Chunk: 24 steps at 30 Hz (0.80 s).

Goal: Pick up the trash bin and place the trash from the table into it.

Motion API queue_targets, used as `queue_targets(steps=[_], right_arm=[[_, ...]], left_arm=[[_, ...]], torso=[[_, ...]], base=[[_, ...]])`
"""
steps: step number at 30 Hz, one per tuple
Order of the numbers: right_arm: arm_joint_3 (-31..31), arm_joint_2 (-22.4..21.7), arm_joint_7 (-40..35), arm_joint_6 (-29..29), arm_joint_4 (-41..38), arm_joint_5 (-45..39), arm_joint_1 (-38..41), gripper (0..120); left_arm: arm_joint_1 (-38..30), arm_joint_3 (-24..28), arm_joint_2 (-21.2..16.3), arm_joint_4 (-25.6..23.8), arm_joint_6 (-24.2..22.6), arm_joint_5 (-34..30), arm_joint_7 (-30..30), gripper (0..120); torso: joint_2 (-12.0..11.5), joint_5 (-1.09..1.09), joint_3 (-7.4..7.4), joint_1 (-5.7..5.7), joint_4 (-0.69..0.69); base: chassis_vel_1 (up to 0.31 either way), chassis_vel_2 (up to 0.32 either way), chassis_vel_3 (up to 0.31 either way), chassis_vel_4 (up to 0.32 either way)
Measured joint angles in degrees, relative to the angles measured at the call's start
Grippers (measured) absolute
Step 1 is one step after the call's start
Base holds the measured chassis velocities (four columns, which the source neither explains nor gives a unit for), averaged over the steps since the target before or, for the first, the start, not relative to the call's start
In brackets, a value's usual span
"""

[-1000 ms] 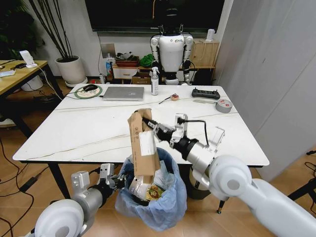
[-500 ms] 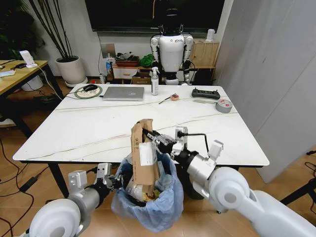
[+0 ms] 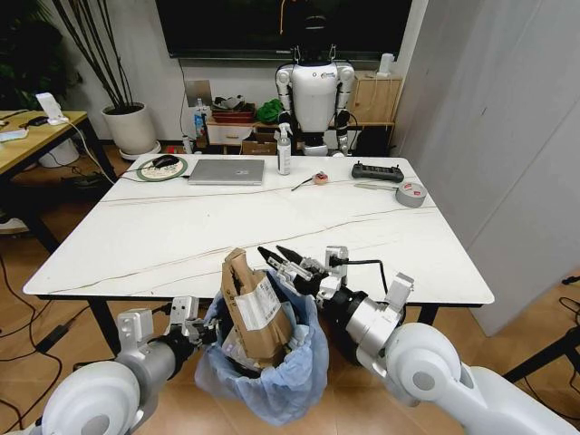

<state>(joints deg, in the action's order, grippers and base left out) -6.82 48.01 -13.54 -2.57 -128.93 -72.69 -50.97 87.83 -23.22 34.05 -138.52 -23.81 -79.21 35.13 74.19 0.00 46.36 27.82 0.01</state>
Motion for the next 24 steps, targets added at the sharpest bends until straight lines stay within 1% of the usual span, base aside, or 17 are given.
queue_targets(steps=[1, 2, 3, 6, 9, 10, 12, 15, 17, 18, 21, 24], right_arm=[[1.05, -0.18, -1.26, 0.76, 0.30, 0.16, 0.59, 77], [1.05, -0.18, -1.26, 0.76, 0.30, 0.16, 0.59, 77], [1.71, -0.41, -2.03, 1.08, 0.57, 0.23, 0.90, 82], [6.68, -2.20, -4.77, 1.46, 2.98, 1.48, 0.54, 94], [11.59, -3.31, -6.40, 1.68, 5.53, 5.23, -2.55, 100], [11.59, -3.31, -6.40, 1.68, 5.53, 5.23, -2.55, 100], [14.84, -3.93, -5.76, 3.85, 7.55, 8.16, -5.52, 100], [22.60, -3.74, -2.70, 5.22, 9.64, 13.32, -13.73, 100], [23.37, -3.56, -2.54, 5.29, 9.73, 13.80, -14.55, 100], [27.52, -2.36, -1.53, 5.42, 9.97, 16.17, -19.08, 100], [35.76, 0.80, 1.00, 5.64, 9.36, 21.09, -27.39, 100], [41.93, 3.84, 3.98, 6.65, 8.30, 26.52, -33.74, 100]], left_arm=[[0.14, 0.01, 0.33, -0.03, -0.04, 0.33, -0.05, 0], [0.14, 0.01, 0.33, -0.03, -0.04, 0.33, -0.05, 0], [0.23, 0.04, 0.51, -0.06, -0.07, 0.56, -0.09, 0], [0.66, 0.42, 0.78, -0.19, -0.22, 1.84, -0.21, 0], [1.03, 0.69, 0.32, -0.03, -0.28, 2.65, -0.23, 0], [1.03, 0.69, 0.32, -0.03, -0.28, 2.65, -0.23, 0], [1.29, 0.81, 0.07, 0.02, -0.28, 2.98, -0.22, 0], [1.15, 1.27, 0.23, -0.13, -0.30, 3.29, -0.23, 0], [1.11, 1.34, 0.31, -0.16, -0.30, 3.35, -0.23, 0], [1.09, 1.52, 0.57, -0.26, -0.29, 3.68, -0.30, 0], [1.33, 1.58, 0.84, -0.40, -0.29, 4.43, -0.64, 0], [1.11, 1.83, 1.55, -0.33, -0.23, 5.17, -0.95, 0]], torso=[[0.00, 0.00, 0.00, 0.00, 0.00], [0.00, 0.00, 0.00, 0.00, 0.00], [0.00, 0.00, 0.00, 0.00, 0.00], [0.00, 0.00, 0.00, 0.00, 0.00], [0.00, 0.01, 0.00, 0.00, 0.00], [0.00, 0.01, 0.00, 0.00, 0.00], [0.00, 0.02, 0.00, 0.00, 0.00], [0.00, 0.01, 0.00, 0.00, -0.02], [0.00, 0.01, 0.00, 0.00, -0.02], [0.00, 0.01, 0.00, 0.00, -0.01], [0.00, 0.02, 0.00, 0.00, -0.02], [0.01, 0.01, 0.00, 0.00, -0.01]], base=[[0.000, 0.000, 0.000, 0.000], [0.000, 0.000, 0.000, 0.000], [0.000, 0.000, 0.000, 0.000], [0.000, 0.000, 0.000, 0.000], [0.000, 0.000, 0.000, 0.000], [0.000, 0.000, 0.000, 0.000], [0.000, 0.000, 0.000, 0.000], [0.000, 0.000, 0.000, 0.000], [0.000, 0.000, 0.000, 0.000], [0.000, 0.000, 0.000, 0.000], [0.000, 0.000, 0.000, 0.000], [0.000, 0.000, 0.000, 0.000]])
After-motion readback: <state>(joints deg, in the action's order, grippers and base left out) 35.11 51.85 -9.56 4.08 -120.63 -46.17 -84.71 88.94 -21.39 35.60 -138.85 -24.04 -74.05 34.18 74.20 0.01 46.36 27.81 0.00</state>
